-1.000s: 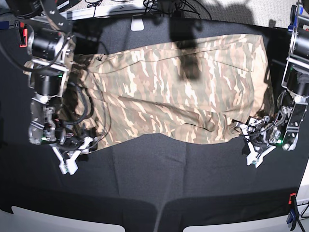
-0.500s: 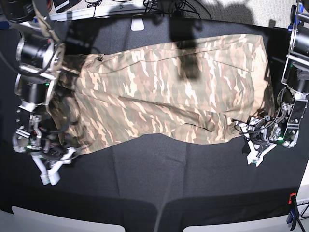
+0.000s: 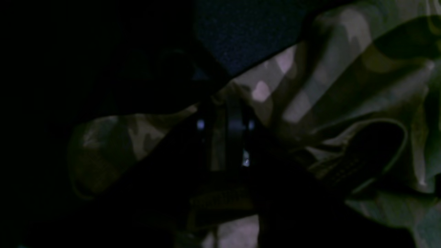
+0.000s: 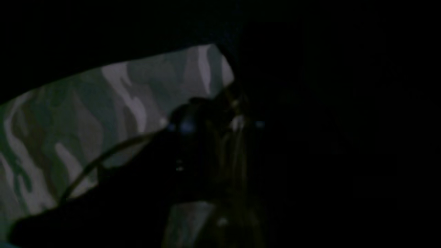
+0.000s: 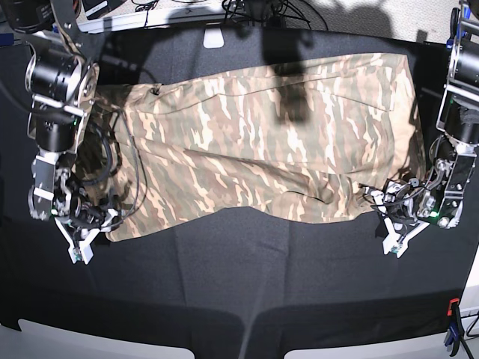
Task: Layout the t-shirt on the table in an organized manner, then fold the t-shirt properly
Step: 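Lower both grippers to the shirt's hem corners and grasp them, then lift the hem corners with both grippers and pull them toward the collar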
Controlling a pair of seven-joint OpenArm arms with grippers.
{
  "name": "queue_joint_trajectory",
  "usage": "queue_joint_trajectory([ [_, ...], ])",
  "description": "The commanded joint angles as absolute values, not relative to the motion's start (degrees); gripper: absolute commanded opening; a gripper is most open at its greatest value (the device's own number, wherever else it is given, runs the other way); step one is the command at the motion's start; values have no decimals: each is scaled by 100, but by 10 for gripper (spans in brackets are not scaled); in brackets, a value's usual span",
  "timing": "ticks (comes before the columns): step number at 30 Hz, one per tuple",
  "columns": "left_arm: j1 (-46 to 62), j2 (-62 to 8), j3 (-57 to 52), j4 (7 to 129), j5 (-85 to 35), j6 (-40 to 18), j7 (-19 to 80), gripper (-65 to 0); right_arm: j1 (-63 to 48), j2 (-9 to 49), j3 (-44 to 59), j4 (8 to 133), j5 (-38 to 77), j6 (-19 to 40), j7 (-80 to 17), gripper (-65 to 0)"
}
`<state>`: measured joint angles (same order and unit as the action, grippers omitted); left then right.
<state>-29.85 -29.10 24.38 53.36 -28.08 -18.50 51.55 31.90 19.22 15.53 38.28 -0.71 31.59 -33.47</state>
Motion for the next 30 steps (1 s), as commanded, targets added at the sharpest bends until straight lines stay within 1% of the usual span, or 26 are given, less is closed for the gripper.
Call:
queue_joint_trajectory([
  [1,-3052,-2939,2438,5363,-2814,-1890,5223,-636,3371,1990,1566,3900,47,3148,-3339,-573],
  [2,-3059,-2939,2438,5363,-2812,-1890,5225,-650,3422,1988,1568,3905,117,3151,-3402,-630],
  [3,-3065,-2941,2438,5363,-2812,-1892,5225,-650,3472,1990,1568,3905,200,3155,-3463,-650],
  [6,-3068,-2941,2438,5363,-2648,-1892,4987,-650,3706,1986,1568,3905,364,3218,-3629,-650],
  [11,-3177,-2941,2438,5363,-2095,-1885,4482,-650,4219,1988,1568,3905,362,3234,-3632,-650],
  [14,-3439,-2941,2438,5363,-2062,-1879,4394,-650,4563,1986,1568,3905,362,3236,-3656,-650],
  [17,-3822,-2939,2438,5363,-2064,-1662,4252,-650,4897,1988,1568,3905,364,3236,-3780,-650],
  [20,-4217,-2941,2436,5363,-2161,-1573,4460,-650,5183,1988,1566,3905,395,3242,-4176,-650],
  [24,-4394,-2941,2438,5363,-2534,-1592,4971,-650,5100,1999,1566,3903,473,3356,-4379,-650],
  [26,-4294,-2932,2438,5363,-2915,-1592,4969,-650,4866,1986,1566,3898,349,3376,-4154,-650],
  [28,-4163,-2864,2438,5363,-3028,-1616,4971,-650,4578,1986,1566,3898,148,3382,-3726,-650],
  [30,-3988,-2777,2438,5363,-3006,-1656,4971,-650,4292,2001,1568,3896,75,3378,-3361,-524],
])
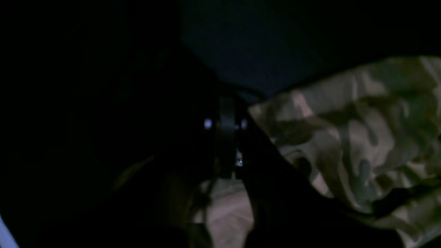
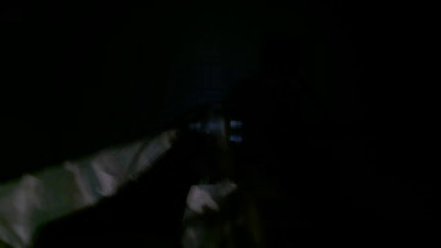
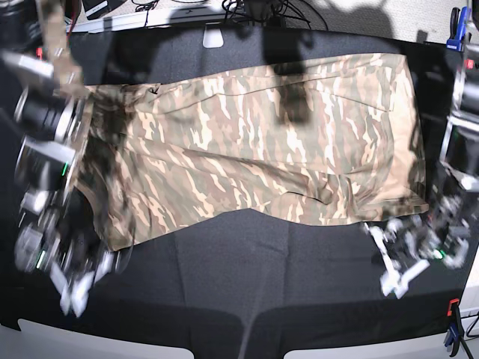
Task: Layout the t-shirt on the table in an organized manner, then fold the t-shirt properly
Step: 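Lift the hem corners with both grippers and pull them toward the collar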
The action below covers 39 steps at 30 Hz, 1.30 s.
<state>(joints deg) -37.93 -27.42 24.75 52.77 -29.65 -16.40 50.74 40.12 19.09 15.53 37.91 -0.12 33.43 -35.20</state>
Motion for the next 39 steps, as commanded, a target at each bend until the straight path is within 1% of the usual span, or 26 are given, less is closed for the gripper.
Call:
queue_joint_trajectory([
  [1,-3896,-2731,2438,5363,-3009,-1653,4969,-650,4143,2005,1568,3898,-3,3376,-3142,-467],
  [3,-3710,-2626,2438,5363,-3009,-1653,4967,-650,3863,2016,1568,3898,-25,3378,-2727,-384],
  [4,-3629,-2569,2438,5363,-3004,-1656,4965,-650,3739,2016,1568,3896,-27,3378,-2497,-366],
  [8,-3409,-2390,2438,5363,-2987,-1658,4943,-650,3400,2016,1568,3896,-27,3367,-1761,-366],
  [10,-3358,-2333,2438,5363,-2989,-1660,4945,-650,3334,2016,1568,3896,-32,3326,-1664,-366],
  [16,-3350,-2287,2438,5363,-2945,-1658,4945,-650,3286,2051,1568,3874,-454,2473,-1625,-366],
  [19,-3347,-2287,2438,5363,-2945,-1658,4945,-650,3341,2123,1568,3874,-434,2344,-1584,-366],
  [22,-3350,-2287,2438,5363,-2945,-1658,4941,-650,3297,2106,1568,3789,-432,2351,-1605,-367],
  [27,-3350,-2287,2438,5363,-2945,-1658,4930,-650,3299,1951,1566,3109,-432,2364,-1605,-371],
  [28,-3350,-2290,2438,5363,-2945,-1658,4923,-650,3297,1918,1566,3076,-432,2475,-1616,-371],
  [31,-3350,-2287,2438,5363,-2941,-1658,4882,-650,3321,1872,1566,3120,-360,3107,-1704,-375],
  [33,-3350,-2287,2438,5363,-2884,-1658,4764,-650,3332,1868,1566,3269,-99,3430,-1870,-439],
  [35,-3350,-2285,2438,5363,-2665,-1656,4637,-650,3330,1865,1566,3487,187,3612,-2167,-523],
  [37,-3352,-2287,2438,5363,-2460,-1656,4619,-650,3330,1872,1566,3704,346,3638,-2412,-619],
  [38,-3352,-2287,2438,5363,-2364,-1656,4617,-650,3330,1874,1568,3813,368,3636,-2475,-650],
  [39,-3352,-2287,2438,5363,-2338,-1656,4617,-650,3332,1874,1568,3920,366,3632,-2521,-650],
])
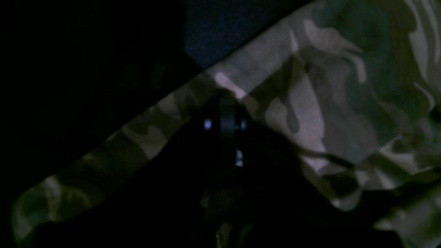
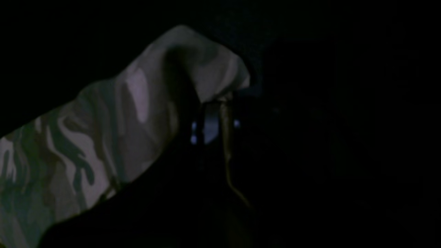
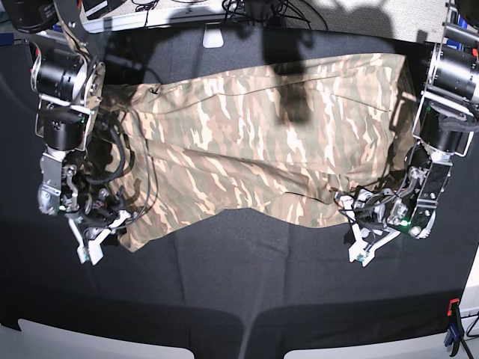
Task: Layout the t-shirt on the table in an organized manner, then fold the t-shirt properly
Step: 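Lift the hem corners with both grippers and pull them toward the collar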
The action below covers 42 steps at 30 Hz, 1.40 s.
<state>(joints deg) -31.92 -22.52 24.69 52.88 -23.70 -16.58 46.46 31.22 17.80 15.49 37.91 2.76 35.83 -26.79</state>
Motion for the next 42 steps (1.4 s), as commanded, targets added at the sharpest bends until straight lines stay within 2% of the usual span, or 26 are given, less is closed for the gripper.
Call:
queue_joint_trajectory([
  [1,-3354,-2290,2438,5363,-2338,-1656,4611,-650,3334,1872,1568,4029,366,3632,-2556,-650],
  [4,-3409,-2287,2438,5363,-2338,-1656,4445,-650,3393,1872,1568,4318,366,3544,-2604,-650],
  [8,-3688,-2290,2436,5363,-2333,-1653,4449,-650,3798,1898,1568,4364,366,3146,-3096,-650],
  [13,-4198,-2287,2436,5363,-2349,-1651,4521,-650,4403,1905,1568,4364,475,3151,-3551,-650],
  [16,-4368,-2287,2438,5363,-2473,-1656,4890,-650,4659,1903,1566,4364,762,3179,-3922,-650],
  [19,-4324,-2303,2438,5363,-2443,-1691,5129,-650,4670,1903,1566,4366,794,3393,-3948,-650],
  [22,-4187,-2357,2438,5363,-2180,-1990,5273,-650,4578,1905,1568,4366,792,3498,-3948,-650],
  [27,-3983,-2845,2438,5363,-1992,-2016,5229,-650,4501,1905,1568,4366,794,3520,-3997,-650],
  [29,-3986,-3146,2438,5363,-2182,-2005,5199,-496,4493,1903,1568,4366,797,3520,-3999,-650],
  [31,-3986,-3485,2438,5363,-2373,-1649,4932,-398,4488,1903,1568,4366,797,3520,-4021,-650],
  [33,-3986,-3800,2438,5360,-2569,-1304,4790,-383,4488,1903,1568,4366,801,3520,-4047,-650],
  [37,-3959,-4163,2436,5221,-3127,-1310,4689,-383,4488,1903,1568,4366,1035,3520,-4125,-650],
  [42,-3953,-4143,2436,4276,-3769,-1310,4136,-383,4471,1905,1568,4366,1135,3647,-4211,-650],
])
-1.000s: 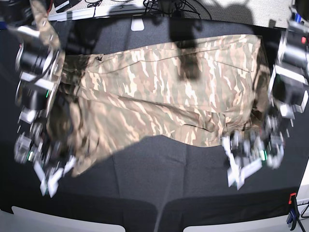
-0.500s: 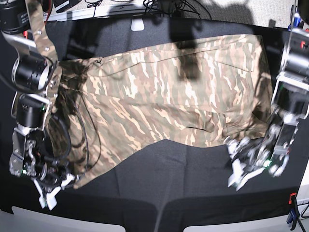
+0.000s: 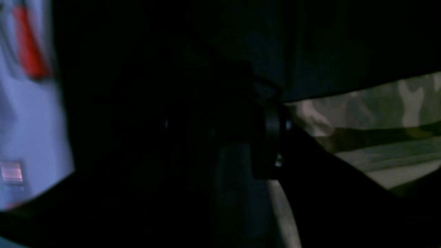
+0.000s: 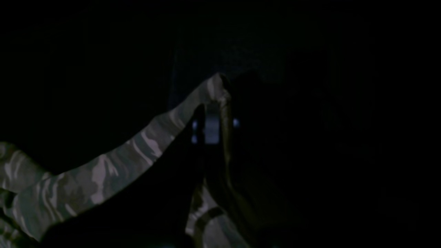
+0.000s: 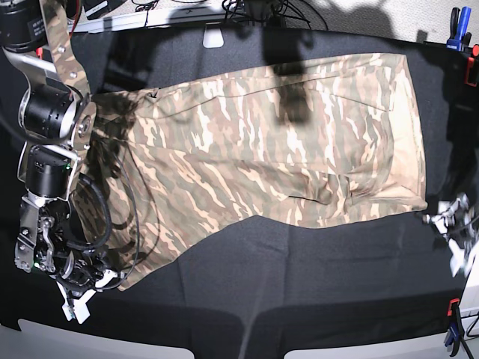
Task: Layout the t-shirt on the table in an organized manner, then fold the t-shirt properly
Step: 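Lift the hem corners with both grippers and pull them toward the collar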
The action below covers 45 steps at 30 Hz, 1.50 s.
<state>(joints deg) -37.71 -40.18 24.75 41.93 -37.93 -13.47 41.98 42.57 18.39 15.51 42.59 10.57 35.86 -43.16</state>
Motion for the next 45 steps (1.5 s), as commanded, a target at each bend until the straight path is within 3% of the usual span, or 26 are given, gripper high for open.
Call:
queue_joint_trajectory([
  [1,-3953,-4117,2432,4091,-3927,-1330,4073,-383,4456,1903,1568,4366,1138,3651,-4209,-650],
  [5,-3948,-3929,2053,3564,-4298,-1437,4066,-383,4410,1903,1568,4366,1227,3658,-4187,-650],
  [13,-3819,-3605,775,2926,-4797,-2414,4471,-383,4307,1903,1568,4366,1225,3664,-4185,-650],
  [26,-3524,-3575,716,2842,-5448,-2969,4807,-388,4300,1903,1568,4366,1227,3664,-4187,-650],
  [29,-3522,-3542,716,2842,-5408,-2993,4845,-468,4300,1903,1568,4366,1227,3664,-4185,-650],
  [31,-3527,-3522,716,2845,-5408,-3009,4827,-623,4300,1903,1568,4366,1227,3664,-4182,-650],
  [32,-3529,-3514,716,2849,-5408,-3011,4788,-650,4300,1905,1568,4366,1225,3664,-4185,-650],
  [40,-3632,-3529,698,2888,-5450,-3030,4840,-650,4403,2005,1568,4401,1282,3743,-4270,-650],
  [45,-3618,-3527,427,3087,-5476,-3544,4842,-650,4296,2167,1568,4821,1594,4000,-4556,-650],
])
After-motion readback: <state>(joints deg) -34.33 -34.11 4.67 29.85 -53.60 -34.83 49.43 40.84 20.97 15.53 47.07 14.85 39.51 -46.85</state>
